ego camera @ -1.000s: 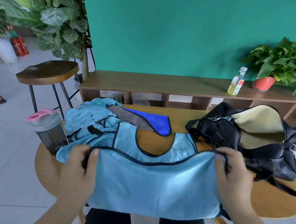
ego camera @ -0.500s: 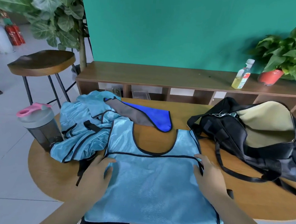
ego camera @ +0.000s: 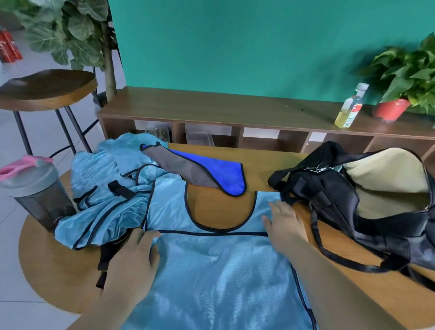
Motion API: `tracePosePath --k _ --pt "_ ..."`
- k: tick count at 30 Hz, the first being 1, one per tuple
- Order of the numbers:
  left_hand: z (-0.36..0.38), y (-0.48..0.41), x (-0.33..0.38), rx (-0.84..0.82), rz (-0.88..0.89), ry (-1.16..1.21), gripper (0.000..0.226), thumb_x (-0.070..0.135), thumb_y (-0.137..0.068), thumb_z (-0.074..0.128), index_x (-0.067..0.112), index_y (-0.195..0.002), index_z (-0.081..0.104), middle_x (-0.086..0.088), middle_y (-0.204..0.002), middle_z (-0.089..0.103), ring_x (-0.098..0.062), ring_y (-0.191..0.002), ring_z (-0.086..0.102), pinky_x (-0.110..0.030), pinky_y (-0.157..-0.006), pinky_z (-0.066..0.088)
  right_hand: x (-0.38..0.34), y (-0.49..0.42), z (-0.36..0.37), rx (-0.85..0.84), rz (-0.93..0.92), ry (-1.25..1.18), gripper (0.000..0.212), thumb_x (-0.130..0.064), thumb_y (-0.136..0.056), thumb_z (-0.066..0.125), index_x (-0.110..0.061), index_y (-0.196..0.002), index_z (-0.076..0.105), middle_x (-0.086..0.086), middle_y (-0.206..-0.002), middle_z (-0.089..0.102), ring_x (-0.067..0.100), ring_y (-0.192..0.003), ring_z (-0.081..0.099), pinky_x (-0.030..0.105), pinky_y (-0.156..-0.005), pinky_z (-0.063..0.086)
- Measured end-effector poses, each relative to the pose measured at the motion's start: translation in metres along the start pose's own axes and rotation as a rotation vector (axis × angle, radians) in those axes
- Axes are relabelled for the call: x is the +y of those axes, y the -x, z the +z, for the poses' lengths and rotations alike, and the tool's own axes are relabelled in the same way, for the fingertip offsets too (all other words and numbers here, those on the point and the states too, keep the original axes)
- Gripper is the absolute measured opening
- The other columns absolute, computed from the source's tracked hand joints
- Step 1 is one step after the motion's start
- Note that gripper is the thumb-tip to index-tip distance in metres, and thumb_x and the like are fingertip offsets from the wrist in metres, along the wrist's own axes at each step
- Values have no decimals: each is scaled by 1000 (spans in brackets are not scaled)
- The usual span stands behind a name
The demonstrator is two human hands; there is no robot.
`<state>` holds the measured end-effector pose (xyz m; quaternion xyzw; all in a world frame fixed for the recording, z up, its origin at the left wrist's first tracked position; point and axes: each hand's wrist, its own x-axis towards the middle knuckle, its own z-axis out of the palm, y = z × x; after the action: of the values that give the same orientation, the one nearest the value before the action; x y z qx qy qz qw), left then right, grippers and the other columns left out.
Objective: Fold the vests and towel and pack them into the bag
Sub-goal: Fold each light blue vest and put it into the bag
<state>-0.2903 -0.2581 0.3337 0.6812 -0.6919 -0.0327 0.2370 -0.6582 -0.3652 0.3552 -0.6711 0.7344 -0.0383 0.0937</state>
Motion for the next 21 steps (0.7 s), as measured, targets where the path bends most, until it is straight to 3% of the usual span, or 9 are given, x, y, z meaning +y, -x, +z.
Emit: tracePosePath --k 11,14,17,21 --pt "1 -1 0 -17 -23 -3 31 19 -92 71 24 -121 63 7 -105 50 -8 -47 38 -17 -41 20 -11 -7 11 55 28 86 64 -55 -110 21 -24 -166 20 -1 -176 7 25 -161 -3 48 -130 9" --pt "1 -1 0 -21 -40 29 30 21 -94 68 26 -123 61 8 -108 49 -8 -47 42 -20 -42 26 -15 9 7 196 -67 31 54 -47 -111 28 -25 -157 43 -1 -169 32 23 -159 16 45 -129 16" --pt "0 -2 -3 -10 -53 38 28 22 -97 64 26 -124 59 7 -111 50 -9 -47 41 -24 -43 27 -5 38 7 359 -139 -69 37 -37 -105 48 -24 -135 67 -4 -141 62 21 -140 44 44 -116 36" --pt "-1 -1 -5 11 -42 75 23 19 -100 60 23 -123 59 2 -113 56 -10 -47 43 -23 -44 25 22 70 3 423 18 -149 29 -35 -101 62 -26 -127 71 -6 -122 68 22 -121 48 43 -91 43"
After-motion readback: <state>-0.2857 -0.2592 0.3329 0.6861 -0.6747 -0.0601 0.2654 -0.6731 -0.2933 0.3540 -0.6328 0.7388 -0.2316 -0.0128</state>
